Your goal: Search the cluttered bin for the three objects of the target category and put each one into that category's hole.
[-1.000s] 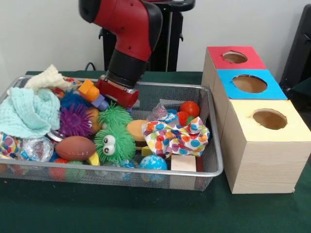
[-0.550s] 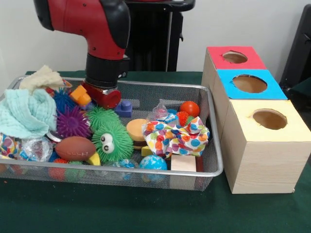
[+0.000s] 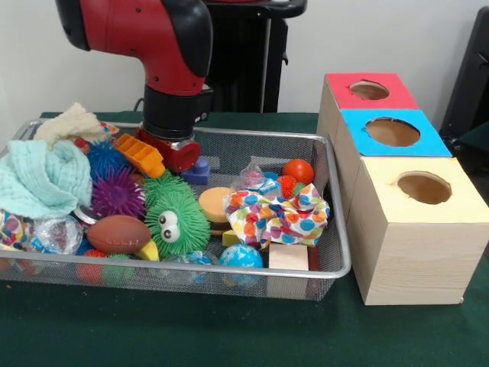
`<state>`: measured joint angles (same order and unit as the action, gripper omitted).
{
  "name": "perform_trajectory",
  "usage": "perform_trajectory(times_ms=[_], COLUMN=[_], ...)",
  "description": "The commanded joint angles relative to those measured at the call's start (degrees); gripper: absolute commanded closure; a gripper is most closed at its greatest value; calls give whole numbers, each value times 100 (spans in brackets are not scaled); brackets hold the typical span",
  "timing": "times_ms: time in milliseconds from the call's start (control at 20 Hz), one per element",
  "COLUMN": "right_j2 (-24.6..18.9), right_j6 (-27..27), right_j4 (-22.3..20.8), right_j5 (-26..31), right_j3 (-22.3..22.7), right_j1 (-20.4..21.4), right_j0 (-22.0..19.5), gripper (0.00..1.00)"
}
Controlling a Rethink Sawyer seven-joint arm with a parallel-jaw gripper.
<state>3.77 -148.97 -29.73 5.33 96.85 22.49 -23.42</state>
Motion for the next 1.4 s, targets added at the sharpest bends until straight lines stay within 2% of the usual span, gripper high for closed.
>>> perform_trajectory(times_ms=[50,100,300,400,550,700,850,950,1200,1400], right_j2=[-136,-66,441,697,840,724,356,-150,-907,-776], right_j6=[334,281,-25,-96,-69,48,146,124,-135,-297], right_j4=[-305,-291,-203,-207,-191,-184,-144,-51,-179,-173], right_j5=[370,419,435,407,435,396,346,216,-678,-1148], right_j3=[-110,148,529,598,643,683,779,855,727,536], right_j1=[52,387,1169,1385,1551,1668,1696,1540,987,746], right_j0=[370,499,1097,1326,1465,1328,1000,596,21,241], gripper=[0,0,0,0,0,0,0,0,0,0])
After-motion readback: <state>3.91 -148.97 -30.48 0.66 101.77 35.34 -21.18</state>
